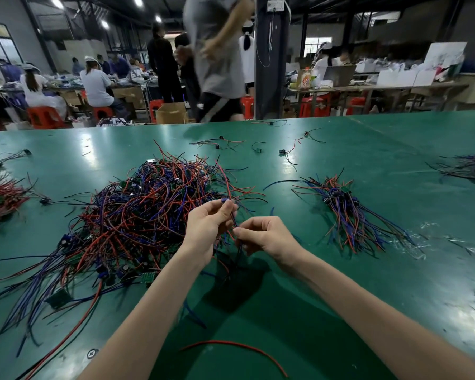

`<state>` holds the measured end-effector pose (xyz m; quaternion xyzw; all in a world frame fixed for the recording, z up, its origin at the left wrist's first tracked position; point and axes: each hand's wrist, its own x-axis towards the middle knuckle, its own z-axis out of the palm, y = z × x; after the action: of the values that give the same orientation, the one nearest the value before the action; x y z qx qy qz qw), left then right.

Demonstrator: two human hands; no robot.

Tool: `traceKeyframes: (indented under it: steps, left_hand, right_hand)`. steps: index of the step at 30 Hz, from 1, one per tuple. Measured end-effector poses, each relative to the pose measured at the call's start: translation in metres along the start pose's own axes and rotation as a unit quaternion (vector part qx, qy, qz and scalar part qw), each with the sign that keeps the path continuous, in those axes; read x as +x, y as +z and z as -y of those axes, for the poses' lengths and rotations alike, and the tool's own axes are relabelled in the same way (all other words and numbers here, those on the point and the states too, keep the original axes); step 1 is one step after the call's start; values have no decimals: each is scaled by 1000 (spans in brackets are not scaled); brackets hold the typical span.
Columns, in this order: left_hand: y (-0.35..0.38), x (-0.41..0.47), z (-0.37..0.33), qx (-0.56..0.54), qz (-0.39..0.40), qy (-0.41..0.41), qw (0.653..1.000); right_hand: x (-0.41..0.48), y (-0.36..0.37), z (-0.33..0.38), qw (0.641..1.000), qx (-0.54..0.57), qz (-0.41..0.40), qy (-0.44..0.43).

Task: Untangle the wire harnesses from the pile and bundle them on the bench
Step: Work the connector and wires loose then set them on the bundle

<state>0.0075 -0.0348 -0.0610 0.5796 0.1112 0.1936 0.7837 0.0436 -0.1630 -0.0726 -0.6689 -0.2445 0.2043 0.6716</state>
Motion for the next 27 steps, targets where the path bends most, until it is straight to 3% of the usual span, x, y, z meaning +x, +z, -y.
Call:
traceKeyframes:
  steps: [6,15,27]
  left_hand:
    - [-4,2,-4,37,0,10,999]
    - [-2,-1,-16,-88,10,3,996]
    - [-14,6,-26,-118,-19,25,993]
  right_hand:
    - [0,-3,4,1000,-9,15,2]
    - [-3,-10,11,995,-29,92,-10]
    - [-5,-6,9,985,-87,149,-21]
